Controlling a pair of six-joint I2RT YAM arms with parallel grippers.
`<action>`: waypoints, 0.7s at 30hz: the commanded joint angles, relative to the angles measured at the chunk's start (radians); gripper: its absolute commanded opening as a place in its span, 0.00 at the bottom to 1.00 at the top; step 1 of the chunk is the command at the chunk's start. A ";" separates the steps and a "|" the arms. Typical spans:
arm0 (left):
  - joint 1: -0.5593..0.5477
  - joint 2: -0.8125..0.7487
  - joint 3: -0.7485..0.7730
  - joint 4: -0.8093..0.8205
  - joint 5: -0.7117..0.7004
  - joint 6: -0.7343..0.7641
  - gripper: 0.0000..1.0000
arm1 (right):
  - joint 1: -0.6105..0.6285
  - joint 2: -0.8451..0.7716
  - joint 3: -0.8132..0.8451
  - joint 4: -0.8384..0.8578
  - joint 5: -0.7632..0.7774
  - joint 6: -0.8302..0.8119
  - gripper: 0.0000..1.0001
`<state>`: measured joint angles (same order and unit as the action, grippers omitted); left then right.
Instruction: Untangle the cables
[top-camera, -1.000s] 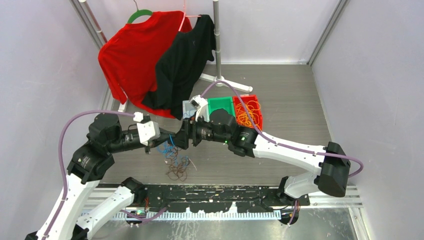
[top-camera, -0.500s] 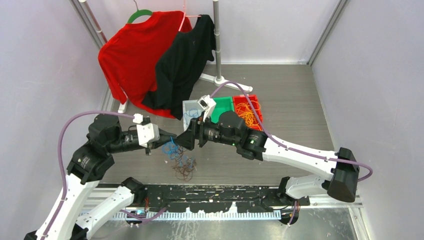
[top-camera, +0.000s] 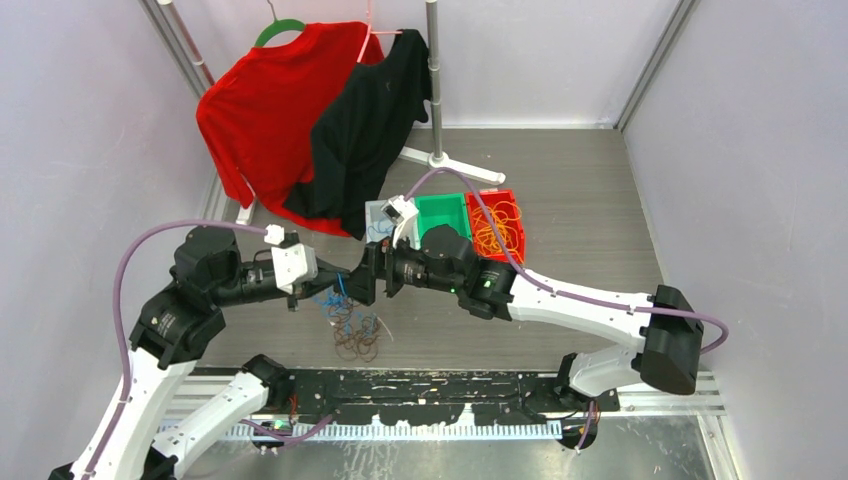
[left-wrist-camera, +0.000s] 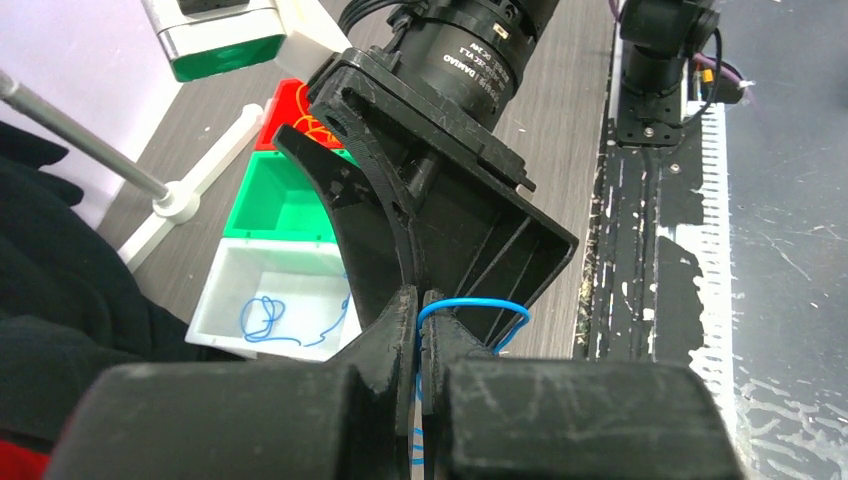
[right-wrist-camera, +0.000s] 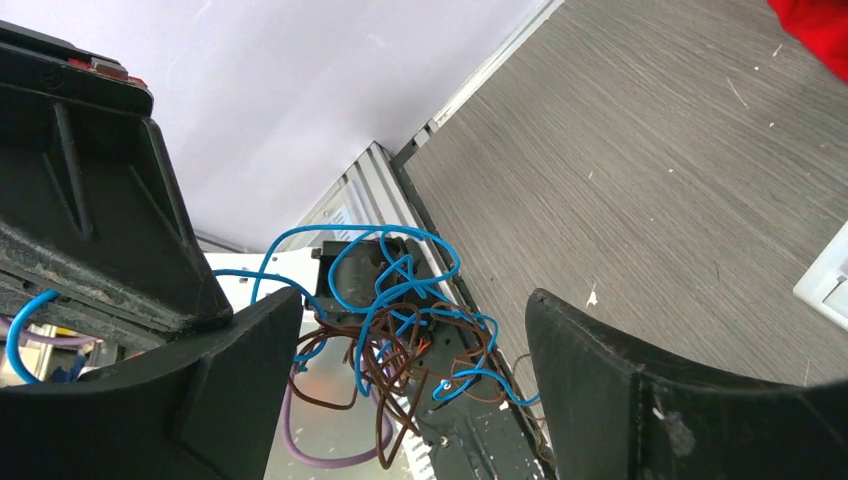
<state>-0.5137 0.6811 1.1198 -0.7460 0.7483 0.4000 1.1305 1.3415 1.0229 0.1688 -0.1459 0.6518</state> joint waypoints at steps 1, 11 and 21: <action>0.003 0.043 0.036 0.110 -0.029 0.010 0.00 | 0.058 0.035 0.056 0.150 -0.034 -0.047 0.88; 0.003 0.036 0.054 0.082 -0.038 0.048 0.00 | 0.058 -0.049 -0.059 0.274 -0.050 -0.041 0.97; 0.003 0.049 0.067 0.098 -0.030 0.029 0.00 | 0.058 -0.097 -0.104 0.328 -0.236 0.004 1.00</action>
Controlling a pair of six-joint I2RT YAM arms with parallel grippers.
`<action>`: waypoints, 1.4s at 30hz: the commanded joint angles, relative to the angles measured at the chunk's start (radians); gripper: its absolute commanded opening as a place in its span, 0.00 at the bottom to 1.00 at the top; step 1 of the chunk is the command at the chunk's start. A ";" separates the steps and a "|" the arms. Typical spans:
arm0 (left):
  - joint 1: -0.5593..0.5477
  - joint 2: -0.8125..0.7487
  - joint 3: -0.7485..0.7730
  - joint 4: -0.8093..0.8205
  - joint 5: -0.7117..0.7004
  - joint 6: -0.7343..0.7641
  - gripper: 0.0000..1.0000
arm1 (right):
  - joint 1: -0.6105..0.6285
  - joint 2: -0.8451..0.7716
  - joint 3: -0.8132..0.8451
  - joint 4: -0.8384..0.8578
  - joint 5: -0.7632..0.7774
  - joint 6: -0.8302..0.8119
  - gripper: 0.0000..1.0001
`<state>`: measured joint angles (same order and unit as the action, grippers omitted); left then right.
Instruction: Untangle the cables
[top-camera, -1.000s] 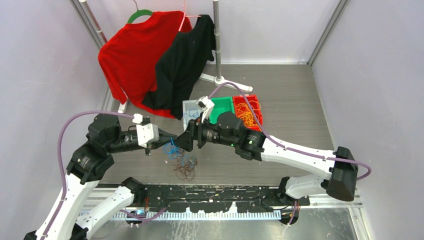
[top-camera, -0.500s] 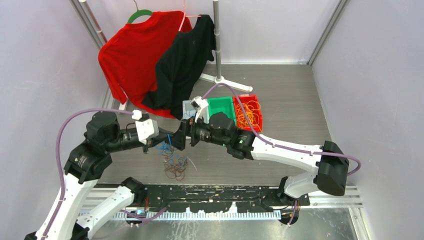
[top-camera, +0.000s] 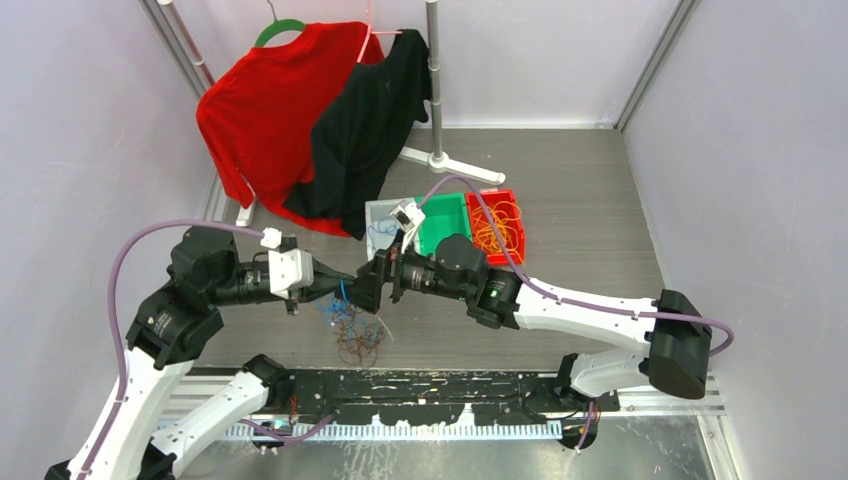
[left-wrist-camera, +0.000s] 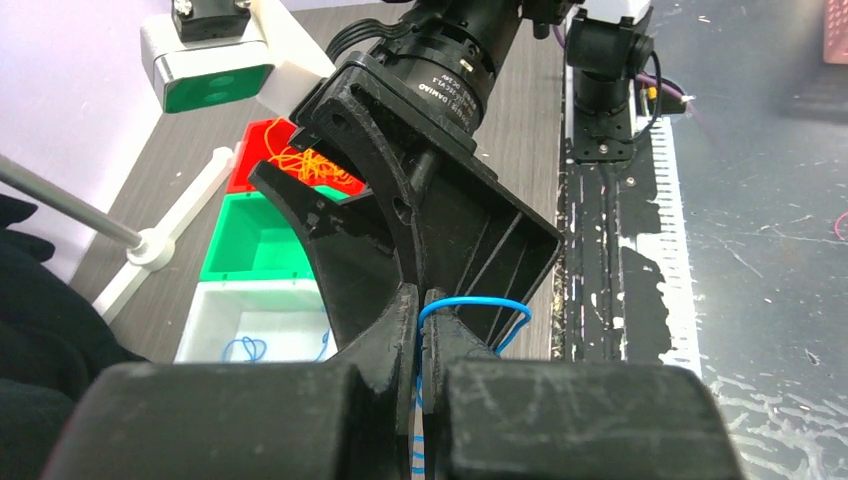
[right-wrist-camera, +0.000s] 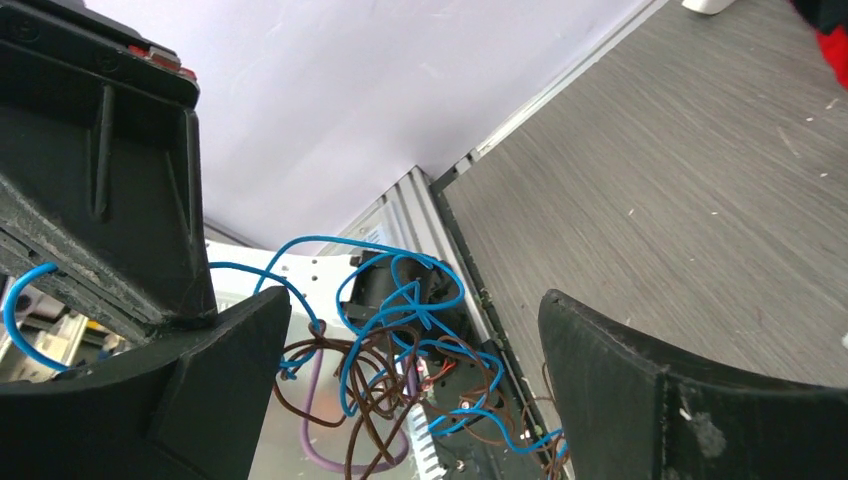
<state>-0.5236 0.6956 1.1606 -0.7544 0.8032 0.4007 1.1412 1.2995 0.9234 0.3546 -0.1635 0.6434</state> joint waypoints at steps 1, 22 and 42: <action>0.013 0.034 0.028 0.106 -0.084 0.028 0.00 | 0.048 -0.058 -0.009 0.151 -0.226 0.017 1.00; 0.013 0.038 0.052 0.127 -0.089 -0.004 0.00 | 0.037 -0.022 0.037 0.120 -0.084 0.012 0.99; 0.013 0.013 0.069 0.129 -0.073 -0.011 0.00 | -0.121 -0.167 -0.052 0.069 -0.178 0.113 0.96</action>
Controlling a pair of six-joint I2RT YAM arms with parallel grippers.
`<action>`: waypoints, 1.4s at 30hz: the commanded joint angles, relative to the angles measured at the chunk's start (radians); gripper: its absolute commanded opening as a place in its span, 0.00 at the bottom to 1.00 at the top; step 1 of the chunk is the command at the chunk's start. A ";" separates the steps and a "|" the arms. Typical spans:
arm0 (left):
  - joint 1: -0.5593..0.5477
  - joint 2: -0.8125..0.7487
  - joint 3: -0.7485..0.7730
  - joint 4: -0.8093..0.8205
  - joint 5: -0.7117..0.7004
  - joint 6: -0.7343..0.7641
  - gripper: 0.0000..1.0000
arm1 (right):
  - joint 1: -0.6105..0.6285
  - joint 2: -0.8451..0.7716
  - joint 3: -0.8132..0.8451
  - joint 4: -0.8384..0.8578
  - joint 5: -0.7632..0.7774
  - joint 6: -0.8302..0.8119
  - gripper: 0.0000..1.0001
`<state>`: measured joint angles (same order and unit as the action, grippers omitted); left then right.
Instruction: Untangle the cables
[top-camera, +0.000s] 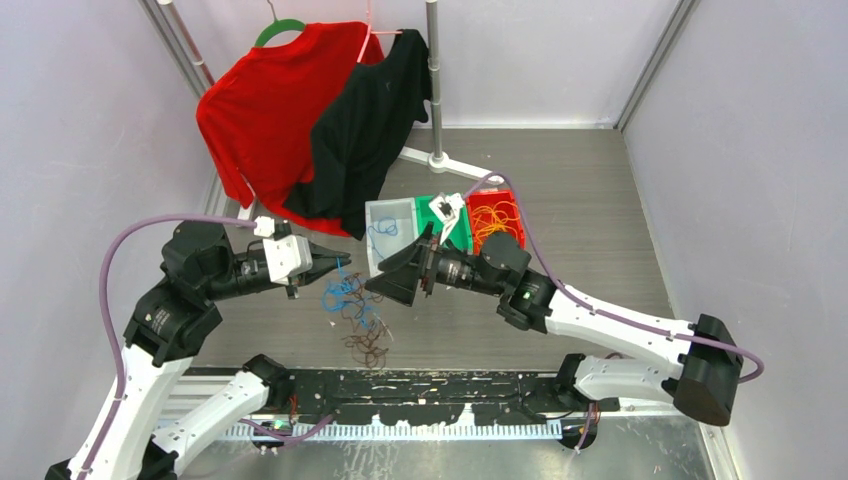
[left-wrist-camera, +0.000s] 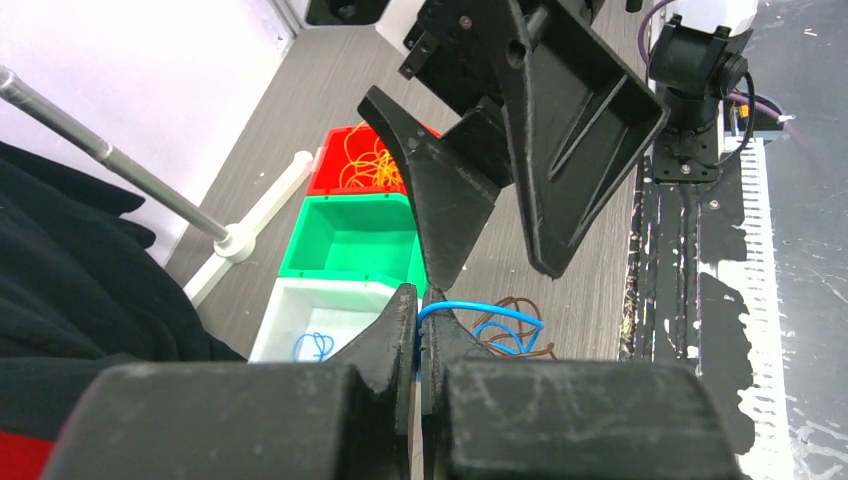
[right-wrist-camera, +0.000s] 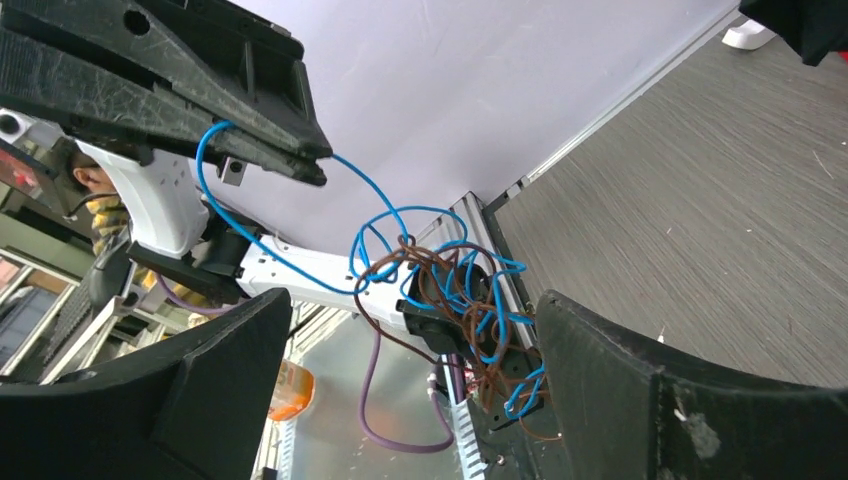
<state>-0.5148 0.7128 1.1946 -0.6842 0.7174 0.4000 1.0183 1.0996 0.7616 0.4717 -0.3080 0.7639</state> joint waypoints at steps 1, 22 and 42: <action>0.004 -0.003 0.035 0.060 0.013 -0.011 0.00 | 0.002 0.053 0.123 -0.045 -0.033 -0.004 0.96; 0.004 0.031 0.122 0.067 0.018 -0.059 0.00 | 0.053 0.370 0.257 -0.090 0.274 -0.061 0.90; 0.004 0.158 0.478 0.118 -0.005 -0.063 0.00 | 0.043 0.469 -0.002 -0.009 0.403 -0.017 0.90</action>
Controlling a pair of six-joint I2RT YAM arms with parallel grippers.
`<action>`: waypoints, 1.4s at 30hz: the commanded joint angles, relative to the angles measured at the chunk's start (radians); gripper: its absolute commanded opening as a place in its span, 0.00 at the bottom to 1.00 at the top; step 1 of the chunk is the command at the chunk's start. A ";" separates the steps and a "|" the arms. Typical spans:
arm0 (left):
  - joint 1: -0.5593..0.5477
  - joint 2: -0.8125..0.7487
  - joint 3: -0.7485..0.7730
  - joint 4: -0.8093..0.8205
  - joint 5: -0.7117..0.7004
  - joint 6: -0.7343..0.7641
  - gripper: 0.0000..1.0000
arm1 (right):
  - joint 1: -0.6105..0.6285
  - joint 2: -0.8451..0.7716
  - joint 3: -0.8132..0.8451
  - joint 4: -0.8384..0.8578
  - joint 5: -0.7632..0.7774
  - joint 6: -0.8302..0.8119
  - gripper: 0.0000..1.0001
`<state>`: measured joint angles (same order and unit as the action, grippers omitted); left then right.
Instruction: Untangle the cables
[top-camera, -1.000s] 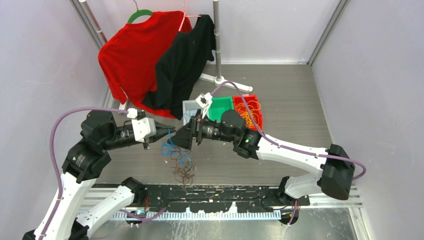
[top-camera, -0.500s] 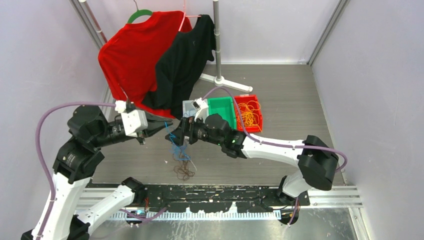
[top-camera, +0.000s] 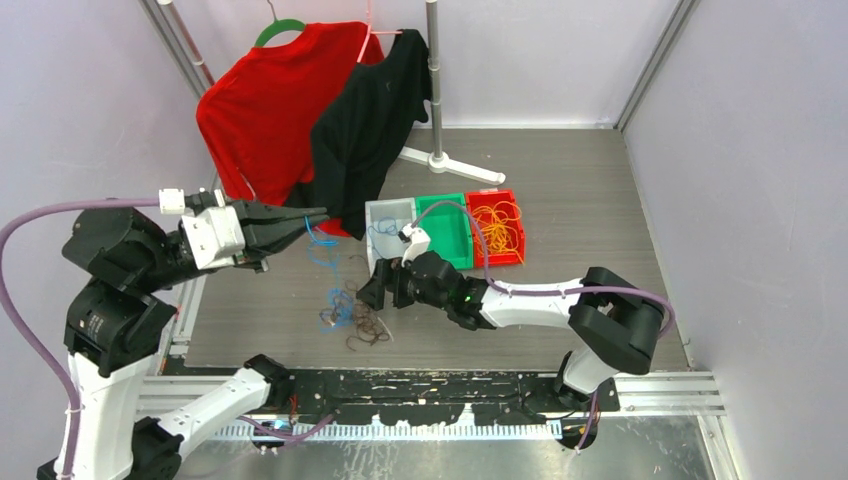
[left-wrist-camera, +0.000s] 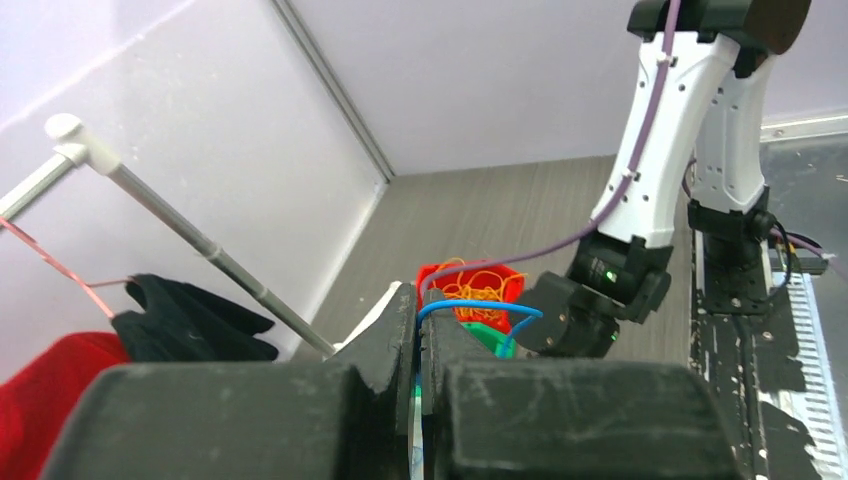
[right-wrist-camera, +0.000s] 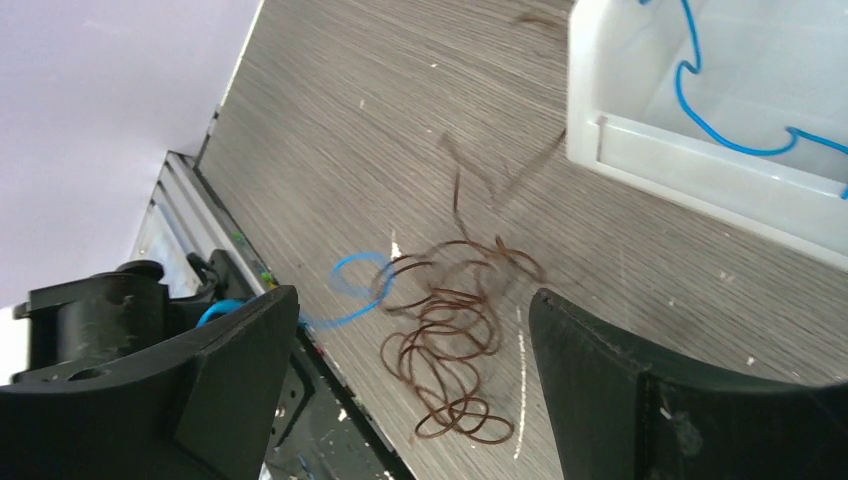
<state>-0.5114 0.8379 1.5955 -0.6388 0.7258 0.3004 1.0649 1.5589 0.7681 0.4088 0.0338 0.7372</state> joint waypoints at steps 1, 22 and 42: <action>-0.001 0.042 0.098 0.073 -0.016 0.043 0.00 | -0.003 0.017 -0.014 0.057 0.063 0.011 0.89; 0.000 -0.031 -0.063 -0.002 -0.014 0.116 0.00 | 0.007 -0.439 0.117 -0.079 -0.318 -0.248 0.89; 0.001 0.001 -0.004 0.019 0.000 0.067 0.00 | 0.084 -0.098 0.378 0.025 -0.313 -0.227 0.59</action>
<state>-0.5114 0.8272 1.5543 -0.6701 0.7162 0.3943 1.1244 1.4120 1.0813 0.3424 -0.3042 0.4938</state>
